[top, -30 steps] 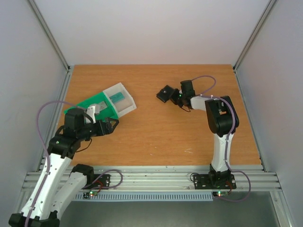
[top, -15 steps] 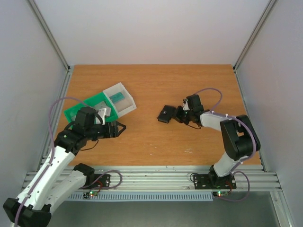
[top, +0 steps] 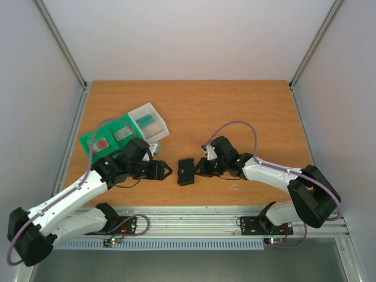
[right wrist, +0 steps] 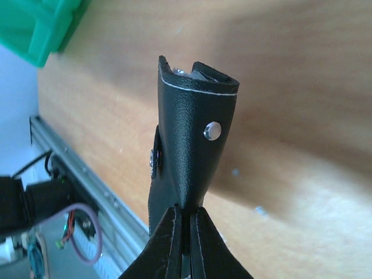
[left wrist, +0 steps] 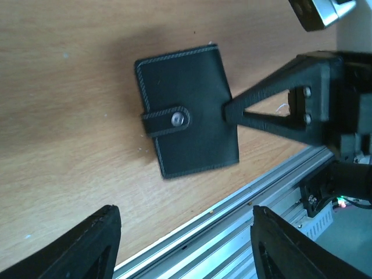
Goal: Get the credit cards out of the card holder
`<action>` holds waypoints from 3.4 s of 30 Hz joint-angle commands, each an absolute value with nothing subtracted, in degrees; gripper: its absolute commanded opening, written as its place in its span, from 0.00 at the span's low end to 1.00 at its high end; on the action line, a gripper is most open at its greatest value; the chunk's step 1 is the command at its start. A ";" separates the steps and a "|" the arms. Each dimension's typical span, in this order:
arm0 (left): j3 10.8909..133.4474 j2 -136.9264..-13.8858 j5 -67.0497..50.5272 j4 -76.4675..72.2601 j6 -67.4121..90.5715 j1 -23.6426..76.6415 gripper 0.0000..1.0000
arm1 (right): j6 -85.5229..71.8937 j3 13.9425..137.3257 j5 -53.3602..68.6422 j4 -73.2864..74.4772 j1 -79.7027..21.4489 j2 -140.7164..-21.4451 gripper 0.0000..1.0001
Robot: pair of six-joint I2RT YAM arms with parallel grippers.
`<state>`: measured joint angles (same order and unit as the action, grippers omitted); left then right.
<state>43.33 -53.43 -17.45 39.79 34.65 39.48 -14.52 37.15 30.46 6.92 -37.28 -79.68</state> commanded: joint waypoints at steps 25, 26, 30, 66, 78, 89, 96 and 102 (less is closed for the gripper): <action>38.49 -76.97 -18.44 16.19 40.72 45.17 0.46 | -22.82 32.14 32.64 -1.96 -44.91 -75.41 0.01; 38.74 -77.33 -18.20 16.65 40.33 45.27 0.45 | -22.80 32.04 32.63 -1.94 -44.90 -75.38 0.01; 38.81 -77.77 -18.06 17.07 39.91 45.65 0.43 | -22.94 31.81 32.46 -2.14 -44.97 -75.47 0.01; 41.32 -78.62 -17.49 23.30 36.02 46.01 0.00 | -22.91 30.59 30.39 -3.09 -45.79 -78.73 0.01; 41.35 -75.72 -16.88 24.86 36.39 46.01 0.00 | -20.78 30.06 25.42 1.34 -45.76 -78.79 0.01; 40.81 -71.22 -14.71 28.55 35.68 46.02 0.00 | -20.13 28.83 21.39 2.63 -45.70 -79.64 0.01; 40.84 -70.01 -14.47 29.22 35.72 45.99 0.00 | -20.48 28.47 20.47 2.93 -45.71 -79.60 0.01; 40.24 -67.75 -16.90 27.36 36.89 46.04 0.00 | -20.80 29.51 20.43 5.07 -45.72 -79.10 0.09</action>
<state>39.77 -70.48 -15.25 29.17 36.60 46.00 -21.17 28.77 22.48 2.13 -45.67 -79.42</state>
